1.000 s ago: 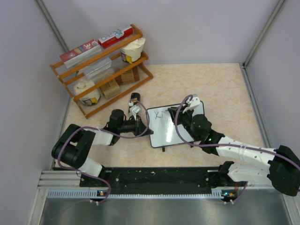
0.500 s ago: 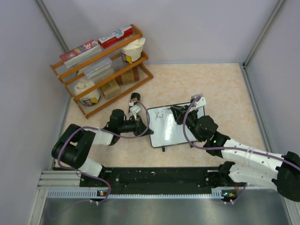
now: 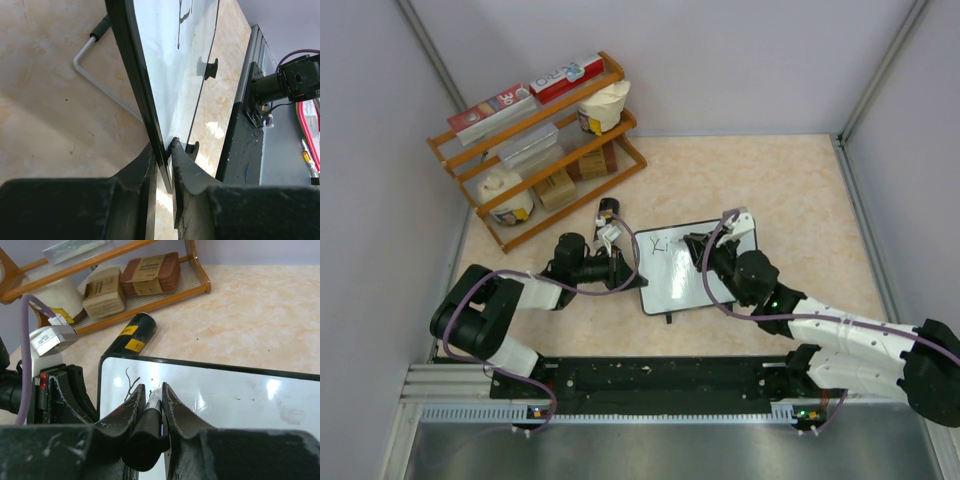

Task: Write a sentence on the whiteboard
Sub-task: Write on the whiteboard with the whiteboard.

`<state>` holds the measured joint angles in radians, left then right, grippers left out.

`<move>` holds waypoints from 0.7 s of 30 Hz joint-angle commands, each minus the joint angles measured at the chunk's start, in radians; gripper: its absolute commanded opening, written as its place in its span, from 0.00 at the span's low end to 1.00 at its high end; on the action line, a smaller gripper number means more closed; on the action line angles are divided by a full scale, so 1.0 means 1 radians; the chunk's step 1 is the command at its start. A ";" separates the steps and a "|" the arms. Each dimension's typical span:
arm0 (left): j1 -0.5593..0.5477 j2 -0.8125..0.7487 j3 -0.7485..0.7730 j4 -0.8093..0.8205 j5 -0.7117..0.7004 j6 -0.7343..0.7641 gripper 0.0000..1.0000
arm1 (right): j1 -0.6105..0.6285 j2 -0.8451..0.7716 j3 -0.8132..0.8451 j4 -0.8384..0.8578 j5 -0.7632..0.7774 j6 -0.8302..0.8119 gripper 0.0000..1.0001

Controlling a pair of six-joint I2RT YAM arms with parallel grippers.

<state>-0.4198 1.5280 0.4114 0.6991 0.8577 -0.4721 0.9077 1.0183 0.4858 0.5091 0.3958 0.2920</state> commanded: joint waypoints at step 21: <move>-0.022 0.031 -0.003 -0.085 -0.039 0.067 0.00 | 0.013 -0.049 -0.081 -0.011 -0.005 0.038 0.00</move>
<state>-0.4210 1.5295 0.4126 0.6952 0.8520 -0.4725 0.9081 0.9794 0.4168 0.5079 0.3912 0.3256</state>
